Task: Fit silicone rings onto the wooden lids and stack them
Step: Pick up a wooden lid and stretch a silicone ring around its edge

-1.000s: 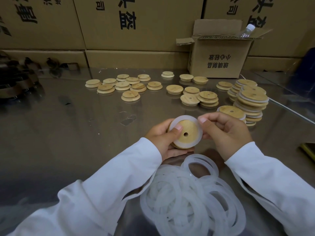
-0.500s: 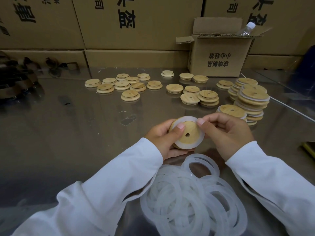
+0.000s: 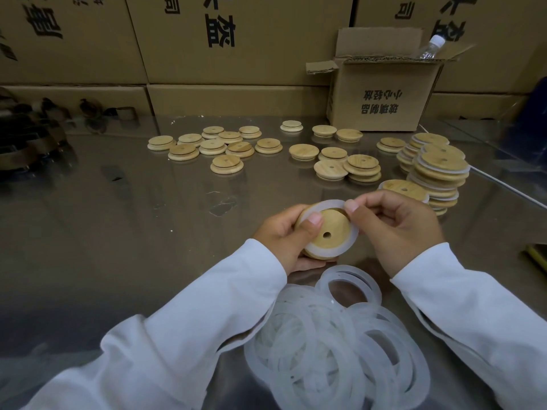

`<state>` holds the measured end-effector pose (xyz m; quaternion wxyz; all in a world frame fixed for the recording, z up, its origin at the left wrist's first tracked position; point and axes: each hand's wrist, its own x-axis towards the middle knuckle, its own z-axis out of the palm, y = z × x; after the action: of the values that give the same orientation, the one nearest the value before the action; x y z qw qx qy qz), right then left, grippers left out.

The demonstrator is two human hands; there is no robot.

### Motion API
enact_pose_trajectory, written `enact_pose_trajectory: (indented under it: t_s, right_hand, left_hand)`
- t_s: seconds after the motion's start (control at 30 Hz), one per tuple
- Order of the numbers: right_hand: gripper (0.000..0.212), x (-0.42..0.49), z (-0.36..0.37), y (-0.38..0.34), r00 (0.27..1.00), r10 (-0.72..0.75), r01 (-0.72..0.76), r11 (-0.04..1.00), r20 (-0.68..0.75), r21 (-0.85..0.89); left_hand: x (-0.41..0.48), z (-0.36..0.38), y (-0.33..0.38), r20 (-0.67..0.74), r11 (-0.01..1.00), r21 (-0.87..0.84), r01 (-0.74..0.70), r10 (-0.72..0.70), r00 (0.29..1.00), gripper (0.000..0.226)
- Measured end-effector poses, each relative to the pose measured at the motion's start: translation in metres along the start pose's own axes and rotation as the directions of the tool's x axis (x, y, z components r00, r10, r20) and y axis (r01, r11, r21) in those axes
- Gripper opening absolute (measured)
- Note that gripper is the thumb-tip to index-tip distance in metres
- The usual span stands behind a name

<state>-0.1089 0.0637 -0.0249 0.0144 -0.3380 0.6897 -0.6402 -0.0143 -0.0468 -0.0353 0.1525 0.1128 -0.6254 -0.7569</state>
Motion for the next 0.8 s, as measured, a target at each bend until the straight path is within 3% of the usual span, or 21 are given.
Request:
enact_pose_trajectory:
  t_s: [0.57,0.8]
  right_hand:
    - [0.016,-0.0011,-0.0007,-0.0002,0.999,-0.035,0.036,0.999,0.008,-0.035]
    - [0.018,0.0006,0.0000,-0.0011,0.999,0.017,-0.017,1.000,0.039,-0.012]
  left_hand:
    - [-0.0011,-0.0002,0.0014,-0.040,0.999,-0.034,-0.006,0.005,0.999,0.015]
    - [-0.0012,-0.0009,0.0025,-0.094,0.999,0.004,-0.033,0.033,0.995,0.017]
